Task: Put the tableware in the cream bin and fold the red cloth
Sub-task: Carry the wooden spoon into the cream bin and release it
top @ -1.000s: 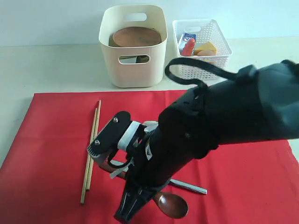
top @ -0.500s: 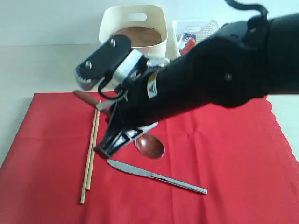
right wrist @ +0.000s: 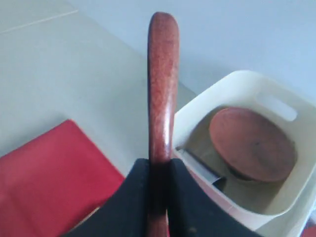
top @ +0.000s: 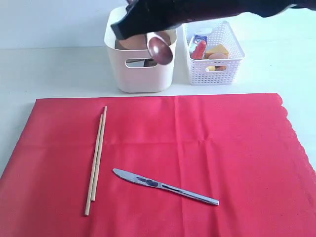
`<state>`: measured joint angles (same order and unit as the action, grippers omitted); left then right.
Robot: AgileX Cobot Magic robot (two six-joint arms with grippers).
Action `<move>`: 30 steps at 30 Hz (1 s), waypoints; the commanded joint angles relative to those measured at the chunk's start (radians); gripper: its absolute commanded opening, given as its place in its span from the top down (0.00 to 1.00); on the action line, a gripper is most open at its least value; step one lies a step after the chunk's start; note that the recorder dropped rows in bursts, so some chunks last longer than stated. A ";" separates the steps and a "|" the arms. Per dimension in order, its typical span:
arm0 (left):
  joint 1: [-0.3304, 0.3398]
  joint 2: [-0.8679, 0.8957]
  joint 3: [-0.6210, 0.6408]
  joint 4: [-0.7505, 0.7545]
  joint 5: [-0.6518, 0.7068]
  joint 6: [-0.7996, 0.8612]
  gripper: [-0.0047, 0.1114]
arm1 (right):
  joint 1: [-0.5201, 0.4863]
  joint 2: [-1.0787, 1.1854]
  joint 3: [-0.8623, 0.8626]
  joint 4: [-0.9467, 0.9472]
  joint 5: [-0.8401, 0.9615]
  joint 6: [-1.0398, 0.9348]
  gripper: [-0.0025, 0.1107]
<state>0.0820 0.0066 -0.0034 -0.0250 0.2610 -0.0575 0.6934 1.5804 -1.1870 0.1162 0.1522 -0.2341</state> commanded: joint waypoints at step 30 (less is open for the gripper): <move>-0.005 -0.007 0.003 -0.007 -0.003 0.002 0.94 | -0.176 0.575 -0.448 0.080 -0.338 -0.007 0.96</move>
<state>0.0820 0.0066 -0.0034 -0.0250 0.2610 -0.0575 0.5334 2.1348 -1.6136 0.1453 -0.1654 -0.2390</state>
